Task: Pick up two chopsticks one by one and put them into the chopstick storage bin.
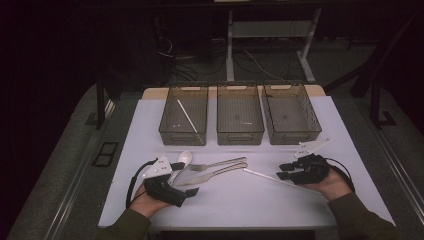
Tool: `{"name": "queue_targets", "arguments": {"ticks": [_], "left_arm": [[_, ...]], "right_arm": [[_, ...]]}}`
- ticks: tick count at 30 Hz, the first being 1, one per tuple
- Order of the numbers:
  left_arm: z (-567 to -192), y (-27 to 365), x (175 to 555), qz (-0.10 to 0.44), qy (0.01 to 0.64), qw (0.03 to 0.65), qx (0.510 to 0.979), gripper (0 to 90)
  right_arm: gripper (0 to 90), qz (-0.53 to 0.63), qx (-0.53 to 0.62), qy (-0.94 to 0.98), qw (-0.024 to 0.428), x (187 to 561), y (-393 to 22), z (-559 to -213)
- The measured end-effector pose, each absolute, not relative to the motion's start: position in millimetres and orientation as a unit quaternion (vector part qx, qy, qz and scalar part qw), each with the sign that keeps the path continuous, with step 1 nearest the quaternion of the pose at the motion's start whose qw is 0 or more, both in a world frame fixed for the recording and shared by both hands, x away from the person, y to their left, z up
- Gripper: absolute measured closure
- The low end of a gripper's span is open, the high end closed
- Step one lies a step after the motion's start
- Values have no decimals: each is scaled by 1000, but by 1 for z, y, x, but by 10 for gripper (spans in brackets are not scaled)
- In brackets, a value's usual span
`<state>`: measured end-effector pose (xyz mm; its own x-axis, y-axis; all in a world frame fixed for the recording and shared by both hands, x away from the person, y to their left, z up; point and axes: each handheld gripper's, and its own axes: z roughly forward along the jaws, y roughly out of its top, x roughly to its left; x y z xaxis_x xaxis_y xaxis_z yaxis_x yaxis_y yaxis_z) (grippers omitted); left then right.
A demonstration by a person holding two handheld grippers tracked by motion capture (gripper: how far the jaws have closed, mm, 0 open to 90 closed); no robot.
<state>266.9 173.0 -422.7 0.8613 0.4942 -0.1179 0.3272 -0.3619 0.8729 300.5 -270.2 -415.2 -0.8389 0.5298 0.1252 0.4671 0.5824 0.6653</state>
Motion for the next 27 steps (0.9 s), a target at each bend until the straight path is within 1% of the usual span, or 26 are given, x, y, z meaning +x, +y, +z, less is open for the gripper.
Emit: {"name": "queue_targets", "arguments": {"ticks": [7,13,18,27], "left_arm": [[-422,172,267,82,246,505,823,20],[-422,172,267,81,247,506,823,29],[-422,172,267,79,244,505,824,41],[-422,172,267,77,243,505,824,50]], "right_arm": [[738,338,279,899,28,298,-273,-430],[790,317,273,907,36,299,-269,-436],[819,310,264,913,38,300,-269,-440],[827,308,262,913,49,296,-268,-440]]}}
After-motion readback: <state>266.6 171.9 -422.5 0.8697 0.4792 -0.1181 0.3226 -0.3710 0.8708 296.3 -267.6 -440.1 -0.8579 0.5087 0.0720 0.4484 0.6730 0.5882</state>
